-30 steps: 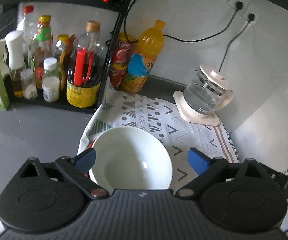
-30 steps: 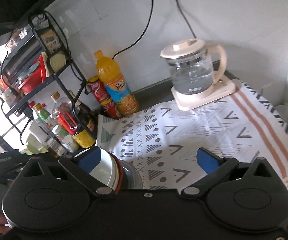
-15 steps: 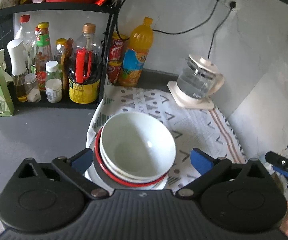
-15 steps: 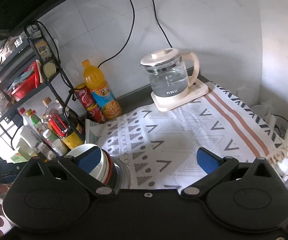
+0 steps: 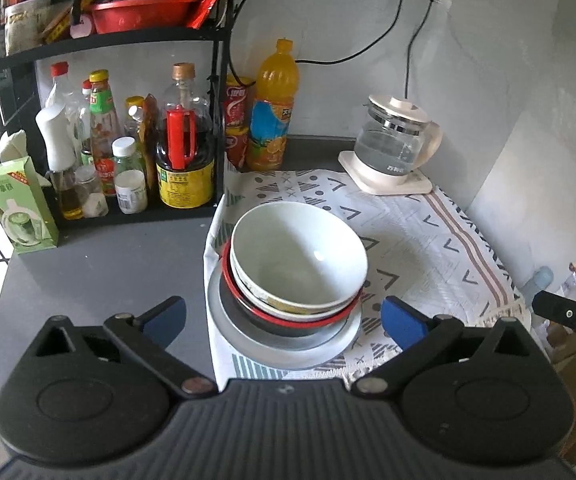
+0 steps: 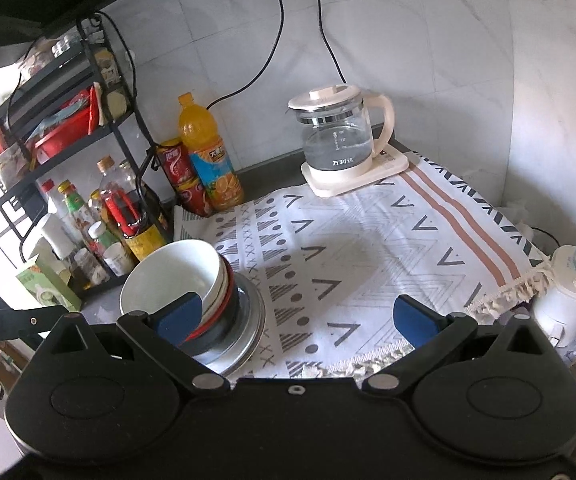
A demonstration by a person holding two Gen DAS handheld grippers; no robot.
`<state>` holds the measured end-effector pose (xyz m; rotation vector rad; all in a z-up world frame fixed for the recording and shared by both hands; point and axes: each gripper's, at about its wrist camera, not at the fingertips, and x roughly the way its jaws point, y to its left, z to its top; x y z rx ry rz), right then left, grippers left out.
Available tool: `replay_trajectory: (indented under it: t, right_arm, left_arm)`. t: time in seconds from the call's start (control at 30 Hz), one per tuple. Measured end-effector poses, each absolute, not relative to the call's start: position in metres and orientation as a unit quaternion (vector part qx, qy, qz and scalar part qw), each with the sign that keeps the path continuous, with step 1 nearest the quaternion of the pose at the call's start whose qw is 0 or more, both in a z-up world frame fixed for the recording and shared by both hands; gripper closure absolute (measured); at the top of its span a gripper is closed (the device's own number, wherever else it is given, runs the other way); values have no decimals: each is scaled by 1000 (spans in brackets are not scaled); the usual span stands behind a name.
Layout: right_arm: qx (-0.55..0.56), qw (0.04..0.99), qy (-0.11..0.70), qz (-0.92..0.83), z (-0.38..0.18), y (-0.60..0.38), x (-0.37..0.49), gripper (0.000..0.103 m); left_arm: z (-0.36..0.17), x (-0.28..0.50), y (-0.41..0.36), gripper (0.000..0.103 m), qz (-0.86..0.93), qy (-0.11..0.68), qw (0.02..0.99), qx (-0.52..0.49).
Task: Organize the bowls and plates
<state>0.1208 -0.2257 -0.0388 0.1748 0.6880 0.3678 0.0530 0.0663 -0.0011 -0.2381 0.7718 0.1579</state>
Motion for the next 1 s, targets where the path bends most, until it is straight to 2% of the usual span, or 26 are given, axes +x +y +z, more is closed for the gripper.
replay_trajectory:
  t: [1.0]
  right_arm:
    - [48, 924, 348, 153, -37, -207, 61, 0]
  left_arm:
    - [-2, 11, 80, 0, 81, 381, 918, -80]
